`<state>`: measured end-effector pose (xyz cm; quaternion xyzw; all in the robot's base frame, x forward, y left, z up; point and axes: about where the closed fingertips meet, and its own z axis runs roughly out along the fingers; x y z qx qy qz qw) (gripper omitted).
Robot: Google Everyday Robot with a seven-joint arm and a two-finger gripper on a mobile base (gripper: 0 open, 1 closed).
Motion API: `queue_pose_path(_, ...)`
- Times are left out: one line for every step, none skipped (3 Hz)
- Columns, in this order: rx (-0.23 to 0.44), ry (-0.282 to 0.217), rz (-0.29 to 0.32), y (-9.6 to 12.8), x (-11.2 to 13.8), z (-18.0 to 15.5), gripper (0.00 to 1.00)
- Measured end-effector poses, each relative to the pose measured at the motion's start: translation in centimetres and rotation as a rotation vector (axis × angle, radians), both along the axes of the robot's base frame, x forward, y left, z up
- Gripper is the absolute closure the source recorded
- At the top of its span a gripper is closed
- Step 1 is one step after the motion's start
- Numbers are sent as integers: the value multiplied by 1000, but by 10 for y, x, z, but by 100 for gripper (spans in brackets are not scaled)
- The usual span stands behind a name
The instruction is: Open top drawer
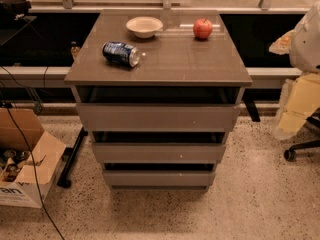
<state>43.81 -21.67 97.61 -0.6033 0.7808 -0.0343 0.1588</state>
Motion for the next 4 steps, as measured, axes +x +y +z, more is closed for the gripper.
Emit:
queue_pose_path(0,0,0,0,0,0,0)
queue_pose_path(49,-16,2,7,8,-12,0)
queue_pose_path(127,-33,-23,12,23,-44,0)
queue_pose_path(231,-23,-68,15,38,-77,0)
